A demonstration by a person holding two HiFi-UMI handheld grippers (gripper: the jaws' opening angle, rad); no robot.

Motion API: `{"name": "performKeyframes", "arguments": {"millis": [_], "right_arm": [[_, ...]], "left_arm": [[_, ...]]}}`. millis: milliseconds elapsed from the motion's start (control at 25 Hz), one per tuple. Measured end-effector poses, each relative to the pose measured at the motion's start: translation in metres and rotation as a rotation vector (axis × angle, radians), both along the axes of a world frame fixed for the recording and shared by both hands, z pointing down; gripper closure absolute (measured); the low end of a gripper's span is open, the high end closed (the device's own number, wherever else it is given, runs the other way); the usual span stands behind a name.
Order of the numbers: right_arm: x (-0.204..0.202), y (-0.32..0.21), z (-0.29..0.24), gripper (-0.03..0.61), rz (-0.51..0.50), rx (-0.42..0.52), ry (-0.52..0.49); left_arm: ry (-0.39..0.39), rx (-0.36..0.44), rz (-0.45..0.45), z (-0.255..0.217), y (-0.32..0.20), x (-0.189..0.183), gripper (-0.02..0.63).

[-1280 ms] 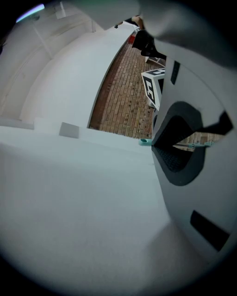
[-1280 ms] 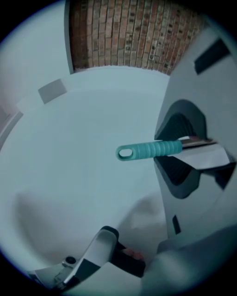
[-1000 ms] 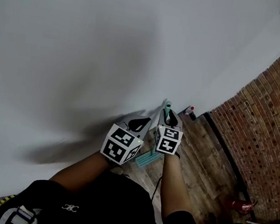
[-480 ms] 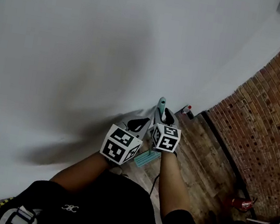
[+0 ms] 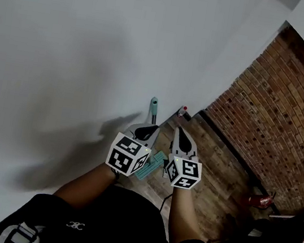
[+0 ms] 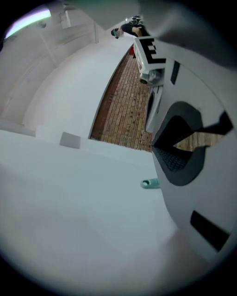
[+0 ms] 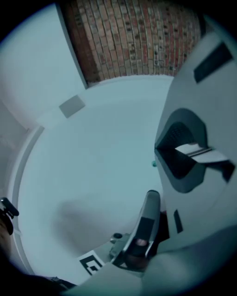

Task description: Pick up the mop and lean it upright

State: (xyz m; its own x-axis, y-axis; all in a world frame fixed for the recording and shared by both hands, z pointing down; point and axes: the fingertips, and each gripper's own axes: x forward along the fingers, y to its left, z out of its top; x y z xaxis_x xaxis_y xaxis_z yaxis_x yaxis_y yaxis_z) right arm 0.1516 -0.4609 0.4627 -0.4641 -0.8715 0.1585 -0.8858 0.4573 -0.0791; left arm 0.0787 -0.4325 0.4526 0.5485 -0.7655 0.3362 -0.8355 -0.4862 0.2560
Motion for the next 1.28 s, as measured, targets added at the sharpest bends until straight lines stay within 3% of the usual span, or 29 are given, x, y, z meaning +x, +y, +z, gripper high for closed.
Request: {"name": "performKeyframes", "arguments": {"millis": [320, 560, 840, 1280], "right_arm": [[0.119, 0.056, -0.066, 0.565, 0.338, 0.106, 0.014], [0.172, 0.104, -0.062, 0.565, 0.496, 0.090, 0.027], [0.188, 0.123, -0.057, 0.565, 0.546, 0.074, 0.013], [0.168, 0.110, -0.060, 0.565, 0.545, 0.073, 0.009]], "left_arm": [[0.030, 0.026, 0.231, -0.015, 0.011, 0.100, 0.618], [0.021, 0.044, 0.385, -0.016, 0.037, 0.161, 0.618], [0.023, 0.052, 0.427, -0.020, 0.054, 0.181, 0.618], [0.025, 0.048, 0.418, -0.020, 0.039, 0.162, 0.618]]}}
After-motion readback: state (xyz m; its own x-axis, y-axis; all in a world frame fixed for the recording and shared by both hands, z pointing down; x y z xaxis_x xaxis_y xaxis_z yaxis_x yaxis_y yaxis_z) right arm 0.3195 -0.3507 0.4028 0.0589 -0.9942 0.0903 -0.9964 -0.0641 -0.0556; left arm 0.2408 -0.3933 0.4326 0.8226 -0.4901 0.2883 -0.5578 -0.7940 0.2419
